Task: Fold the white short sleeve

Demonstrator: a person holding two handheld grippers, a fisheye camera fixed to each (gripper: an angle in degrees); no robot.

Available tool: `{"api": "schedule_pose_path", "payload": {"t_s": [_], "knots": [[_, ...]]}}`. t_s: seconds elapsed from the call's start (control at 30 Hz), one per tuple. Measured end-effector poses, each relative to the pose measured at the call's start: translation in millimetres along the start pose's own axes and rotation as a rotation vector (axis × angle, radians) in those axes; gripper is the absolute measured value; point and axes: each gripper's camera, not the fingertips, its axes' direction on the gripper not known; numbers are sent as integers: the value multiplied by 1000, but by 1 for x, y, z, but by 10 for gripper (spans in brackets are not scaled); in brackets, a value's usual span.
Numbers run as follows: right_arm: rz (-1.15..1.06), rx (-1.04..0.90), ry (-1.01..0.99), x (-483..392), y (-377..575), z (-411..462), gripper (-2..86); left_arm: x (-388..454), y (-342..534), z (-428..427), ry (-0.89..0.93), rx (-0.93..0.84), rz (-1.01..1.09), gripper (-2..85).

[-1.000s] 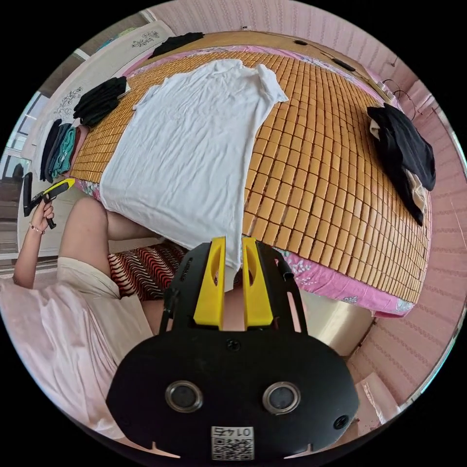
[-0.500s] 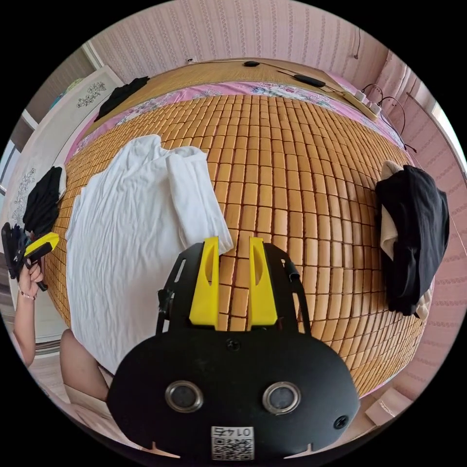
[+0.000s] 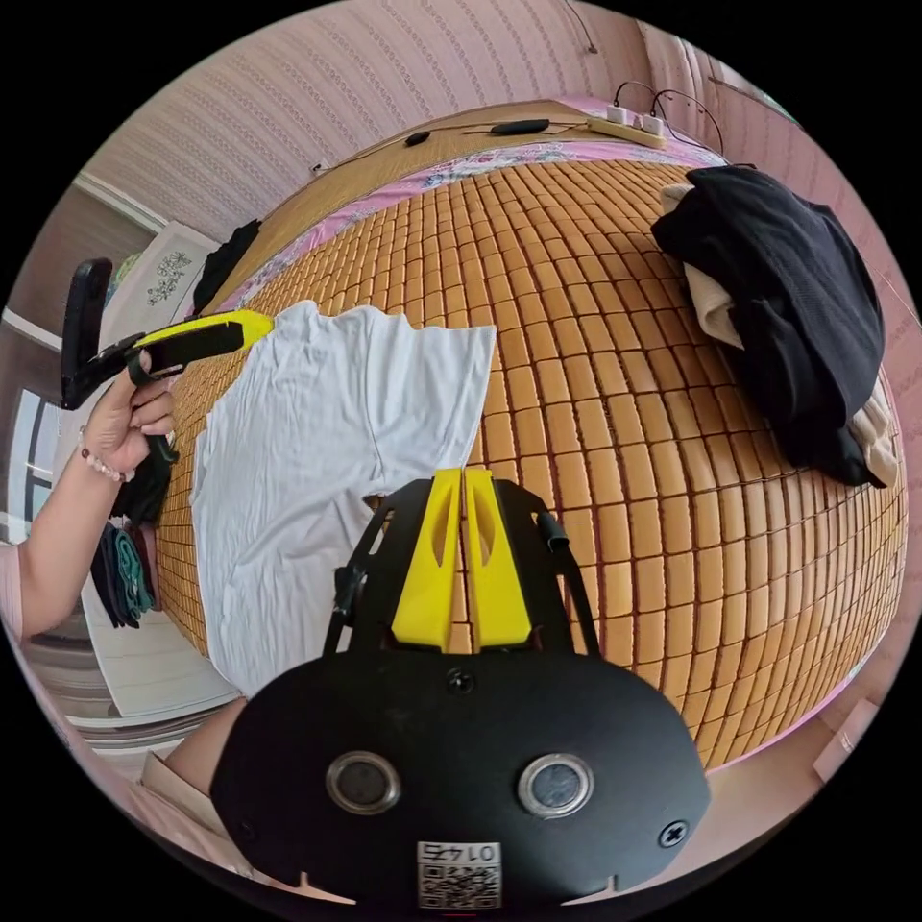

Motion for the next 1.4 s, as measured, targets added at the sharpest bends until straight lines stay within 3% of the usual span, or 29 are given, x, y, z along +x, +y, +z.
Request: {"api": "schedule_pose_path", "payload": {"t_s": [0.3,0.5,0.73,0.93,1.17,1.4], "knots": [[75,18,-47,0,-7,10,-3,54,-114,136,-7,-275,211,42],[44,30,-97,-8,-33,10,-5,54,-127,132,-122,-157,267,-5],[12,11,-55,-25,-70,0,-2,21,-127,129,-12,-125,79,33],[-33,-16,122,-61,-93,-24,4,-38,-37,31,-65,42,-105,47],[-393,16,-59,-189,-192,-16,58,-139,122,-50,-369,-112,-393,55],[-518,-60,0,-298,-289,47,77,-170,217,-72,-346,-72,-606,60]]}}
